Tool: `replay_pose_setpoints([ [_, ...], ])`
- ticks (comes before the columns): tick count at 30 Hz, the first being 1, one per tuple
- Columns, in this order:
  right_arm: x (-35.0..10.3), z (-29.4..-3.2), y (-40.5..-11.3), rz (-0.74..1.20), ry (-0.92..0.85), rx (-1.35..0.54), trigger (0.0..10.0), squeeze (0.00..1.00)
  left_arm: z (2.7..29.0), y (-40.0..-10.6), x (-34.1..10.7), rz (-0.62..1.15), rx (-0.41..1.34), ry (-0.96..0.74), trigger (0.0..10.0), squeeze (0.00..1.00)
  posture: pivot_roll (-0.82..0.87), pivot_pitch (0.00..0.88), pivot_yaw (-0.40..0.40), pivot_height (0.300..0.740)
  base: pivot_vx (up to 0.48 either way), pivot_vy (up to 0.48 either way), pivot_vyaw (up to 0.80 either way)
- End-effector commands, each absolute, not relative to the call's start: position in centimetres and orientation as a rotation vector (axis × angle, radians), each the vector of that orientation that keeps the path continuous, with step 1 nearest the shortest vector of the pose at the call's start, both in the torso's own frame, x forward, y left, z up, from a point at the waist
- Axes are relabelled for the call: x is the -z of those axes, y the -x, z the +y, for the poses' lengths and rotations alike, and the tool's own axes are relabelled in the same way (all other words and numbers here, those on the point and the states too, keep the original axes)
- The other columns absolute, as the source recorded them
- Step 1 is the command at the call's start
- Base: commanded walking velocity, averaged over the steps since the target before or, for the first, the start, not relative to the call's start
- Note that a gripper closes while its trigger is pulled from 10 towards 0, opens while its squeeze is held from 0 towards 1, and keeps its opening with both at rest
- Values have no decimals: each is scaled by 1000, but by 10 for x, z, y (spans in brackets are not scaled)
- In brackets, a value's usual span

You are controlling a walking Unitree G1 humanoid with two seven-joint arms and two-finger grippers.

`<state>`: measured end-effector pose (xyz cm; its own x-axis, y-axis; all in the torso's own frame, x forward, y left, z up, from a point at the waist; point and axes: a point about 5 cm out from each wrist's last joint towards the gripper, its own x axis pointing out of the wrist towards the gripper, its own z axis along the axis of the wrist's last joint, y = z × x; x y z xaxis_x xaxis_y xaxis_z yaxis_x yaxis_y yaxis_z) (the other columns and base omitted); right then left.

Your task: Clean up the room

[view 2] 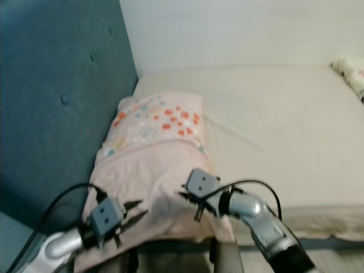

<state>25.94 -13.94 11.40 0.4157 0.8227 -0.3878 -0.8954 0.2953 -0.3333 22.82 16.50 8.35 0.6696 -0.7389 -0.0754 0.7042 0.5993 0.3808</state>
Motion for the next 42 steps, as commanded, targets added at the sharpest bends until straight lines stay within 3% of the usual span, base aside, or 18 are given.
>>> replay_pose_setpoints([
  [1,-118,-140,-253,158,511,-1180,10000,0,170,-228,-85,-76,814,-405,10000,0,9,115,-31,597,0,0,0],
  [5,-139,-157,-281,42,367,-875,10000,0,186,-243,-87,-76,646,-461,10000,0,10,108,-23,597,0,0,0],
  [8,-147,-166,-292,16,342,-718,10000,0,188,-245,-80,-11,651,-551,10000,0,15,98,-18,597,0,0,0],
  [10,-148,-170,-291,41,411,-700,10000,0,188,-244,-67,77,710,-690,10000,0,14,95,-16,597,0,0,0],
  [11,-140,-170,-283,89,534,-761,10000,0,185,-244,-53,147,771,-803,10000,0,11,96,-14,597,0,0,0],
  [16,-136,-171,-273,139,575,-826,10000,0,182,-247,-45,182,814,-865,10000,0,7,100,-11,597,0,0,0],
  [17,-134,-173,-271,152,586,-837,10000,0,181,-248,-43,187,827,-863,9098,0,3,102,-8,597,0,0,0],
  [18,-133,-174,-269,162,592,-846,10000,0,180,-249,-43,186,839,-860,4314,0,2,107,-8,597,0,0,0],
  [19,-133,-175,-268,166,595,-846,10000,0,179,-250,-43,184,844,-859,4314,0,2,107,-8,597,0,0,0],
  [20,-132,-177,-267,175,594,-846,10000,0,176,-249,-43,188,873,-840,0,0,-1,112,-8,597,0,0,0],
  [22,-132,-177,-267,175,594,-846,10000,0,176,-249,-43,188,873,-840,0,0,-1,112,-8,597,0,0,0],
  [27,-132,-179,-258,218,570,-895,10000,0,164,-230,-30,273,1152,-825,0,0,-14,122,-4,597,0,0,0],
  [31,-133,-179,-256,223,571,-900,10000,0,167,-221,-21,359,1245,-851,0,0,-24,132,-4,597,0,0,0],
  [32,-134,-180,-256,224,577,-899,10000,0,174,-222,-10,418,1240,-959,0,0,-27,135,-8,597,0,0,0],
  [34,-135,-180,-256,221,580,-897,10000,0,179,-232,0,445,1161,-1079,0,0,-31,139,-12,597,0,0,0],
  [37,-135,-179,-256,219,580,-895,10000,0,181,-237,3,449,1118,-1121,0,0,-31,139,-12,597,0,0,0],
  [42,-140,-176,-260,199,577,-884,10000,0,189,-280,-5,444,770,-1303,0,0,-44,151,-22,597,0,0,0],
])
